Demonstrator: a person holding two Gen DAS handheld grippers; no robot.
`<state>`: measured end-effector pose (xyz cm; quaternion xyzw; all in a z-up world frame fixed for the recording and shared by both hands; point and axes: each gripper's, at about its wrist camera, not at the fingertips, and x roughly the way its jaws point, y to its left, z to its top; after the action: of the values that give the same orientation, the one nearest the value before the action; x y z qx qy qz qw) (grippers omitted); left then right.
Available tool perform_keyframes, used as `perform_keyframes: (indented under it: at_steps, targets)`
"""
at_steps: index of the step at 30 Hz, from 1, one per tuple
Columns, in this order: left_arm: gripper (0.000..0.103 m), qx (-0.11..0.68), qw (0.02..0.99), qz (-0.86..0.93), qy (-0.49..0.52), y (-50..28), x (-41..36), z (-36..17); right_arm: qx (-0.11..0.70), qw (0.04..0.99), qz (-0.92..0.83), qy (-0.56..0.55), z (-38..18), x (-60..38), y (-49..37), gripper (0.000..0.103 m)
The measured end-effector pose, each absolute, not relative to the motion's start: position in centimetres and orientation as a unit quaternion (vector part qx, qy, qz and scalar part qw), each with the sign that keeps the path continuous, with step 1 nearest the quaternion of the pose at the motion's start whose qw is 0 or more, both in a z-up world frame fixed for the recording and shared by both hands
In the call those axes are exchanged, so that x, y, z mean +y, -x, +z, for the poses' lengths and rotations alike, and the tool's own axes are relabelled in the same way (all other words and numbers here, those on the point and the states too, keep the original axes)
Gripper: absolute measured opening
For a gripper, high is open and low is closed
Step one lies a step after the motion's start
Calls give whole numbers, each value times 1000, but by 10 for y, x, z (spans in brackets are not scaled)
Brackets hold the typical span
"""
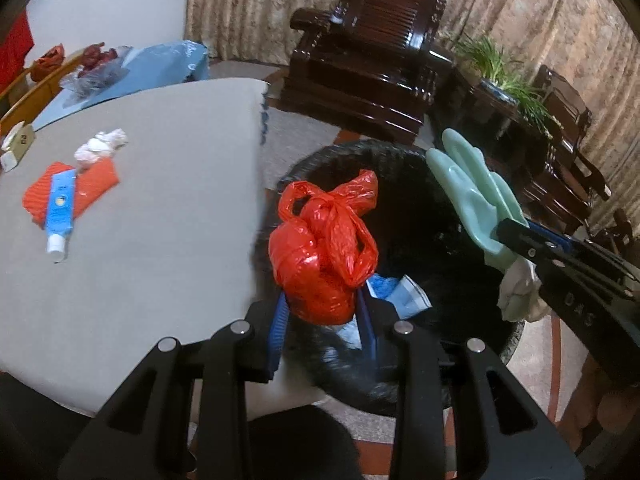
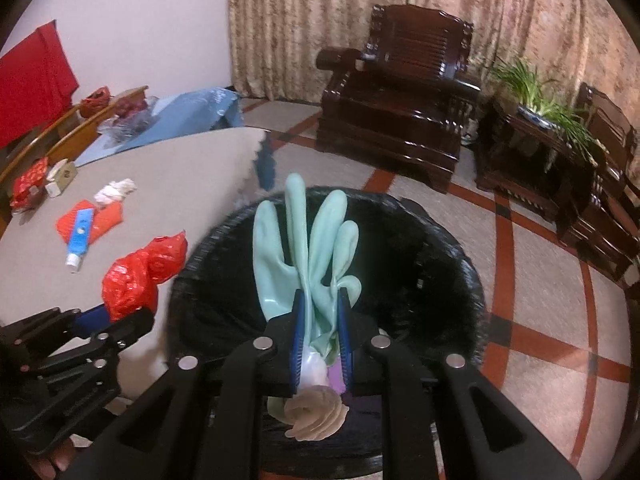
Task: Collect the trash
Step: 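Carry the glove and red bag over the black bin, then open both tools to drop the glove and bag into the bin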
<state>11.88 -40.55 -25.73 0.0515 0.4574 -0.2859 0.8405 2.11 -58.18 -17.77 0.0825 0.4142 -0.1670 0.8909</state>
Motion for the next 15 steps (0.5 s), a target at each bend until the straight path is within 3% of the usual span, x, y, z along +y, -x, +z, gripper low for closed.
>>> perform_keyframes:
  at_steps: [8,11,13,15]
  targets:
    - [31,468,829,-300,-56,-119,-437,-276,433,878,-181,-99,-205,-611,-21,17]
    - [42,472,823,-309,-61,-123,-443,-283,439,873,-190,-97,-213,-615,-19,30]
    - [53,463,828,-308,-72,-122,-443,-285,436,873,-197,-98,-213,-617,-15,30]
    - [55,460,830,-307,-73,-123,-439,-285,432,874,-198,-105,-212,-619,-12,30]
